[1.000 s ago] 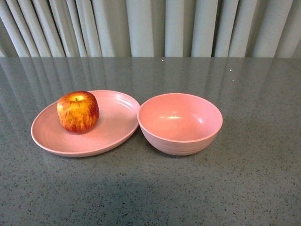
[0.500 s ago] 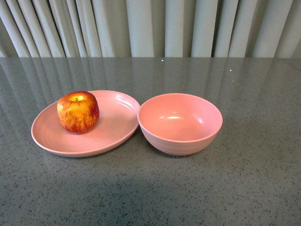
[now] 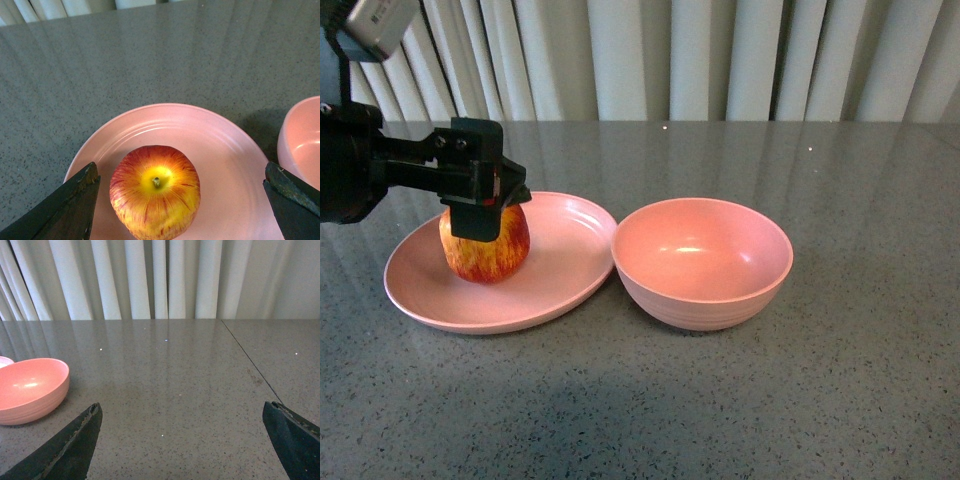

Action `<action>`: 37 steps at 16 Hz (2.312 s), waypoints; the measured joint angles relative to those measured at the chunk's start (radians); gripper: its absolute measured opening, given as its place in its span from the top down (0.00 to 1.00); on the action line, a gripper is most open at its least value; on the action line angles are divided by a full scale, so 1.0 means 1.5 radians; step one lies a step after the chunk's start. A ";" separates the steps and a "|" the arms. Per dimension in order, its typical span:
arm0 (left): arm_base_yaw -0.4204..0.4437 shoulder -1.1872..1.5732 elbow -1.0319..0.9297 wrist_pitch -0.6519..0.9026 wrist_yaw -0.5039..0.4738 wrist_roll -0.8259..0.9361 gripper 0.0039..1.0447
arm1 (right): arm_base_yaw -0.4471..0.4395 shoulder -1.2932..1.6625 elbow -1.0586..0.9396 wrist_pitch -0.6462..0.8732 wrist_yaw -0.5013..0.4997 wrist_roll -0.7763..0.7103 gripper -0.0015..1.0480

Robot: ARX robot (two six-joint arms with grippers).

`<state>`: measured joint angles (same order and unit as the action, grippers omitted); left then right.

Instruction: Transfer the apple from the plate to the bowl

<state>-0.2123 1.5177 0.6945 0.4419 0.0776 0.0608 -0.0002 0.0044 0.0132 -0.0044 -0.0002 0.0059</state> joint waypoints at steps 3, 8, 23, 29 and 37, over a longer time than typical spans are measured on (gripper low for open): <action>0.003 0.059 0.041 -0.030 -0.012 -0.012 0.06 | 0.000 0.000 0.000 0.000 0.000 0.000 0.06; 0.003 0.105 0.058 -0.069 -0.021 -0.060 0.06 | 0.000 0.000 0.000 0.000 0.000 0.000 0.06; -0.108 -0.029 0.133 -0.160 -0.058 -0.042 0.45 | 0.000 0.000 0.000 0.000 0.000 0.000 0.06; -0.261 0.055 0.189 -0.154 -0.090 -0.052 0.46 | 0.000 0.000 0.000 0.000 0.000 0.000 0.06; -0.262 0.143 0.192 -0.096 -0.091 -0.112 0.46 | 0.000 0.000 0.000 0.000 0.000 0.000 0.06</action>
<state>-0.6052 1.7321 0.9821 0.2981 -0.0593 -0.1078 -0.0002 0.0044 0.0132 -0.0044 -0.0006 0.0055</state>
